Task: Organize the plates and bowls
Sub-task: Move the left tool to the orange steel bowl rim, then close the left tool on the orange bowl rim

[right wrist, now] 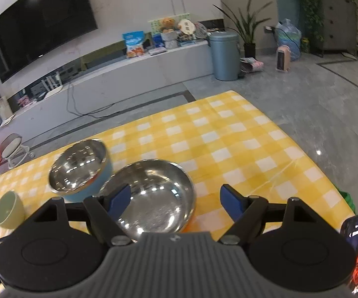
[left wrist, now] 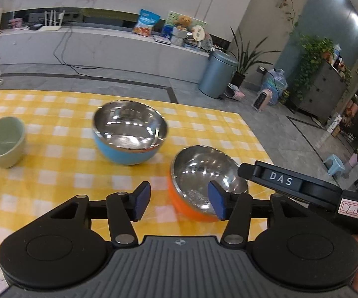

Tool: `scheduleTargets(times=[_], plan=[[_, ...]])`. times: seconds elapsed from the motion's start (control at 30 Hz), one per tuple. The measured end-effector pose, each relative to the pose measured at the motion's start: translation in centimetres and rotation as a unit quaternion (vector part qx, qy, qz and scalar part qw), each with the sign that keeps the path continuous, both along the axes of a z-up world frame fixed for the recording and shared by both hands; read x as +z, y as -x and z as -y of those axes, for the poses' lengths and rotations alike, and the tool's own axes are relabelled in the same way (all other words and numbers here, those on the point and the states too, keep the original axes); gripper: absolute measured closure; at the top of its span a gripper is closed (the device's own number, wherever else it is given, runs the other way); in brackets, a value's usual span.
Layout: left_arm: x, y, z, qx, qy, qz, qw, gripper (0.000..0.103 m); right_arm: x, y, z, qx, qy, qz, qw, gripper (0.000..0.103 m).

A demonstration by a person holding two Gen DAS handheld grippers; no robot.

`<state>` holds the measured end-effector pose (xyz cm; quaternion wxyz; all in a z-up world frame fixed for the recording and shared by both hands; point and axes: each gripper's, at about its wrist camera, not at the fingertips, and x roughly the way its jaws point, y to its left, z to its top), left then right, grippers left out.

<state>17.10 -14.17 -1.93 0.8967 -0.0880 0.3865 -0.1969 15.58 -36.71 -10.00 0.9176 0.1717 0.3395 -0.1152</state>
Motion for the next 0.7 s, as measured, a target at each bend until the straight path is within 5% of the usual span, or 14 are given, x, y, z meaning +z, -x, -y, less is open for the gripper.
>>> scheduleTargets(times=[0.7], plan=[[-5.3, -5.7, 2.8, 0.011, -0.011, -0.071, 0.9973, 0.047, -5.2, -3.3, 1.5, -0.020, -0.082, -0.095, 0.992, 0.048]])
